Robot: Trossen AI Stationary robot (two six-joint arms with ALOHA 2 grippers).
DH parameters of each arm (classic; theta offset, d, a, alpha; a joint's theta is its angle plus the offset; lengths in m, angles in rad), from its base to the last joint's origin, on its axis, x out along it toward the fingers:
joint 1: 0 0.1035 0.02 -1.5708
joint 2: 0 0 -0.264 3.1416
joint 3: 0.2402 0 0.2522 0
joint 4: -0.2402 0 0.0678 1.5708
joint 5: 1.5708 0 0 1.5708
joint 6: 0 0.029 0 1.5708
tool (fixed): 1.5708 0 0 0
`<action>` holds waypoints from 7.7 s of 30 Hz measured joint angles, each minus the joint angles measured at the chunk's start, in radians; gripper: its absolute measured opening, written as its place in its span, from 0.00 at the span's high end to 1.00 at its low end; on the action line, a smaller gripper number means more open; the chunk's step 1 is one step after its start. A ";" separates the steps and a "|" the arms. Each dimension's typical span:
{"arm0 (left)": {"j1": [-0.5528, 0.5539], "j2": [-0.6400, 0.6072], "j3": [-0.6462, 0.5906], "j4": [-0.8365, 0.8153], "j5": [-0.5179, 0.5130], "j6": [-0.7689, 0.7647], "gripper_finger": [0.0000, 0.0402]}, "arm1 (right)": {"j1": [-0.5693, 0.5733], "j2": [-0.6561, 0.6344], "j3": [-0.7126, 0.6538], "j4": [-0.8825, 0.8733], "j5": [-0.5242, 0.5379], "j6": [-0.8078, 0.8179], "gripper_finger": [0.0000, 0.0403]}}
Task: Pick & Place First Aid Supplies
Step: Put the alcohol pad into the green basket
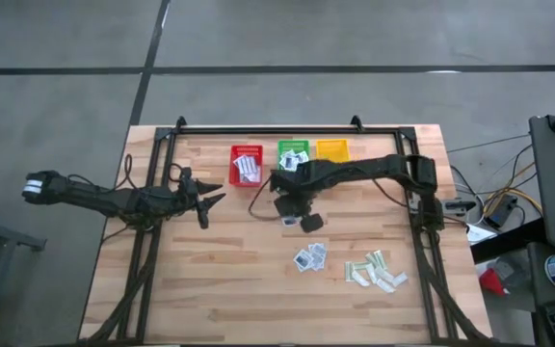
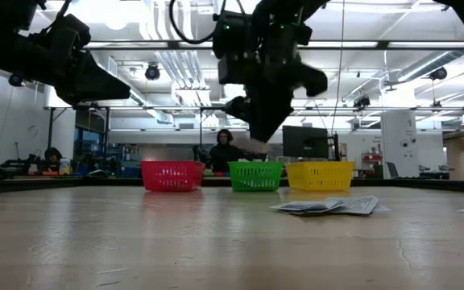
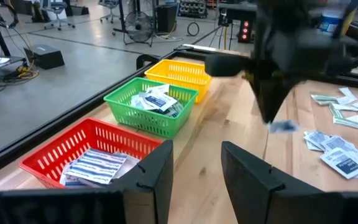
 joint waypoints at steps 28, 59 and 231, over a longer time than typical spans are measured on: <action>0.000 0.003 0.000 0.000 0.009 -0.003 0.67 | -0.232 -0.107 0.005 0.024 -0.322 0.151 0.98; 0.000 0.003 0.000 -0.008 0.008 0.000 0.67 | -0.360 0.279 0.449 -0.247 0.284 0.002 0.98; 0.000 0.044 -0.002 -0.051 0.049 -0.070 0.67 | 0.223 0.007 -0.274 0.270 -0.068 0.161 0.72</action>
